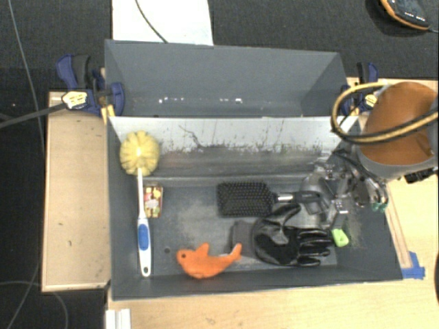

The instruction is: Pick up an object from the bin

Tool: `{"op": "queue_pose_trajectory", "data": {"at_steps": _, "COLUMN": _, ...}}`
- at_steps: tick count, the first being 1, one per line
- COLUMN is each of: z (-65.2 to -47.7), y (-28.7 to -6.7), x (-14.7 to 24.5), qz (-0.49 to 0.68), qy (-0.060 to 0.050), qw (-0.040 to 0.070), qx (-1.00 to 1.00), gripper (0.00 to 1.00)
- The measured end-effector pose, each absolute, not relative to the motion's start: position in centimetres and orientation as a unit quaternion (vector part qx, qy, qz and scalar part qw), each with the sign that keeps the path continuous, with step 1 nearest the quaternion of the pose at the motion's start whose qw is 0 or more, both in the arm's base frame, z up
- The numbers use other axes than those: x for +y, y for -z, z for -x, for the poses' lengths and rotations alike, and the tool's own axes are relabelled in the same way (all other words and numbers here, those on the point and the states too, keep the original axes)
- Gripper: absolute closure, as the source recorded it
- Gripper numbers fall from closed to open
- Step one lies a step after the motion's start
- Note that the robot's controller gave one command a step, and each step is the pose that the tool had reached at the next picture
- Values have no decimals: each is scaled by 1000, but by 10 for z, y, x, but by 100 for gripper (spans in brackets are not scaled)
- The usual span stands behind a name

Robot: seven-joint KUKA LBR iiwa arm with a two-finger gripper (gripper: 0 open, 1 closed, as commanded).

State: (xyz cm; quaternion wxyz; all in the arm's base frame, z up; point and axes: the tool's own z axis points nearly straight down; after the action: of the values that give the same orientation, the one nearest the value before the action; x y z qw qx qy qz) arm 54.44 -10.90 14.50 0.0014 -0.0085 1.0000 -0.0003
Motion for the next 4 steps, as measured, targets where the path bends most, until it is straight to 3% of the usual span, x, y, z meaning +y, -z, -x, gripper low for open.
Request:
{"op": "queue_pose_trajectory", "data": {"at_steps": 1, "z": -544, "y": -145, "x": -109, "qz": 9, "qy": 0, "qw": 1, "qx": 1000, "gripper": 0}}
{"op": "queue_pose_trajectory", "data": {"at_steps": 2, "z": -542, "y": -69, "x": -90, "qz": 75, "qy": 0, "qw": 3, "qx": 997, "gripper": 0}}
{"op": "queue_pose_trajectory", "data": {"at_steps": 3, "z": -549, "y": -73, "x": -94, "qz": 107, "qy": 1, "qw": 4, "qx": 994, "gripper": 100}}
{"op": "queue_pose_trajectory", "data": {"at_steps": 4, "z": -548, "y": -73, "x": -94, "qz": 107, "qy": 1, "qw": 4, "qx": 994, "gripper": 100}}
